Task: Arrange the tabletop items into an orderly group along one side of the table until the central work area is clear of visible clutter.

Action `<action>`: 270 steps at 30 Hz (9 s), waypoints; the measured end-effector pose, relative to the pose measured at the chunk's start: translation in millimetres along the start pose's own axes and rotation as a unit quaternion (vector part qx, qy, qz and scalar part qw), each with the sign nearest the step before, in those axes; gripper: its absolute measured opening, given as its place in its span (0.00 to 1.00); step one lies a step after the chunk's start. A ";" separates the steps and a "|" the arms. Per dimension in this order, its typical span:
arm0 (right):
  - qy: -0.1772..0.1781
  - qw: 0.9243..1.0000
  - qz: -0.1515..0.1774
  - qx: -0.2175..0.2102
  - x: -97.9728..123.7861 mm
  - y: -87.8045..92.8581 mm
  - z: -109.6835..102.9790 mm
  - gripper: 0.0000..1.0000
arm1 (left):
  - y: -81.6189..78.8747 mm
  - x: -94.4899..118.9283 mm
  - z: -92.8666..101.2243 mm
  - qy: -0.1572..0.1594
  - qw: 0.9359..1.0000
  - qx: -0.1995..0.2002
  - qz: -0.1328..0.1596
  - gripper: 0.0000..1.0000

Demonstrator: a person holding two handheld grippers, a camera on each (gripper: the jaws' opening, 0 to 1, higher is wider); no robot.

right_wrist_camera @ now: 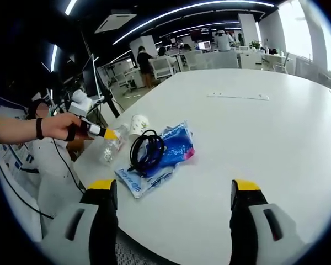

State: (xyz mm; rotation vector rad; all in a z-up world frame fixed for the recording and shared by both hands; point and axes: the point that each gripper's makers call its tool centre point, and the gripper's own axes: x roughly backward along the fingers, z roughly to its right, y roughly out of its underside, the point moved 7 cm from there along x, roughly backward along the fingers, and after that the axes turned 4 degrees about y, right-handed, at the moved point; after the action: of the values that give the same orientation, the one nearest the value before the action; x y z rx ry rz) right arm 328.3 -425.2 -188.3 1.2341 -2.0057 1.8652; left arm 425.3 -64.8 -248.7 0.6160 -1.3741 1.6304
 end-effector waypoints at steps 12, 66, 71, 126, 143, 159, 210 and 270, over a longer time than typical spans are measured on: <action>0.001 1.000 -0.001 0.002 0.0 -1.5 -0.1 0.84 | 6.1 -1.5 -1.7 -0.004 1.000 -0.019 -0.011 0.39; -0.007 1.000 0.012 0.003 1.0 -3.7 -11.8 0.84 | 74.7 40.9 4.9 -0.016 0.999 -0.020 -0.028 0.34; -0.009 1.000 0.015 0.003 0.6 -5.0 -12.3 0.84 | 75.0 40.7 5.0 -0.016 0.999 -0.017 -0.030 0.35; 0.001 1.000 0.014 -0.011 3.5 1.5 -2.5 0.83 | 32.9 26.4 6.5 -0.024 0.997 -0.050 -0.051 0.38; 0.003 1.000 0.019 -0.012 8.5 3.3 -2.8 0.83 | 6.5 48.1 10.8 -0.035 0.996 -0.076 -0.006 0.37; 0.001 1.000 0.022 -0.011 11.1 2.2 -6.0 0.83 | -1.8 59.3 6.5 -0.053 0.994 -0.091 0.020 0.37; 0.002 0.999 0.031 -0.020 18.5 5.4 -3.7 0.81 | 18.7 62.7 2.1 -0.032 0.991 -0.110 0.071 0.36; -0.007 1.000 0.005 -0.002 16.2 8.6 -6.3 0.81 | -14.5 43.2 4.2 -0.053 0.987 -0.110 0.108 0.34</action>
State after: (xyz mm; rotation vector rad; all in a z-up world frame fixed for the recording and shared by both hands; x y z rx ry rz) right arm 309.6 -427.9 -183.8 1.2416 -2.0246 1.8626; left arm 416.3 -55.6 -204.9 0.4400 -1.7213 1.6014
